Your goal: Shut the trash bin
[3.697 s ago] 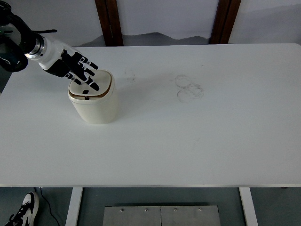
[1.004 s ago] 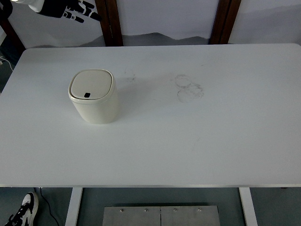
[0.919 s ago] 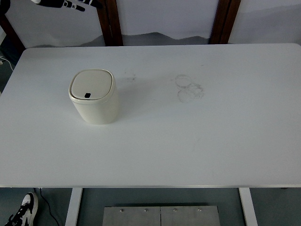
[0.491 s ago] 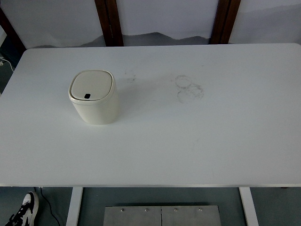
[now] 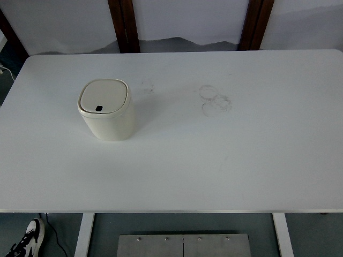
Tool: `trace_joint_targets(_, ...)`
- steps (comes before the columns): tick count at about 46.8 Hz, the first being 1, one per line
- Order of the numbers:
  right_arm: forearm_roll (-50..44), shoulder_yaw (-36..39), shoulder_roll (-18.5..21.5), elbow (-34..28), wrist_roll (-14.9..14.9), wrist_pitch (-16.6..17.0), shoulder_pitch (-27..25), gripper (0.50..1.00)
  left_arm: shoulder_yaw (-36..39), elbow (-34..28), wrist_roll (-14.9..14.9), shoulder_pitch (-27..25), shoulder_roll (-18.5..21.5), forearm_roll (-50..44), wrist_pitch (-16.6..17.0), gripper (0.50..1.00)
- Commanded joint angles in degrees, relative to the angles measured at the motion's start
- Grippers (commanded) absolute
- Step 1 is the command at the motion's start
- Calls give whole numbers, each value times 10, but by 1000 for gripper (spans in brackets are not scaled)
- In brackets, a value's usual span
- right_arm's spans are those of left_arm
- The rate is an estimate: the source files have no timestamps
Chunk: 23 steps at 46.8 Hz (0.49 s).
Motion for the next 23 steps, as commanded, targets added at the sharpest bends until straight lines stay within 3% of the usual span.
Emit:
trace_joint_targets(1, 0, 0, 0, 0, 0, 0, 0, 995, -19, 9, -3, 28, 2, -19, -3, 1000)
trace_joint_targets(10, 0, 0, 0, 0, 0, 0, 0, 995, -79, 31, -6, 89, 2, -41, -5, 1000)
trace_joint_targets(15, 0, 0, 0, 0, 0, -1, 0, 995, -120, 32, -19, 126, 2, -44, -24, 1000)
trace_joint_targets(23, 0, 0, 0, 0, 0, -1, 0, 995, -137, 33, -27, 153, 1, -44, -24, 1000)
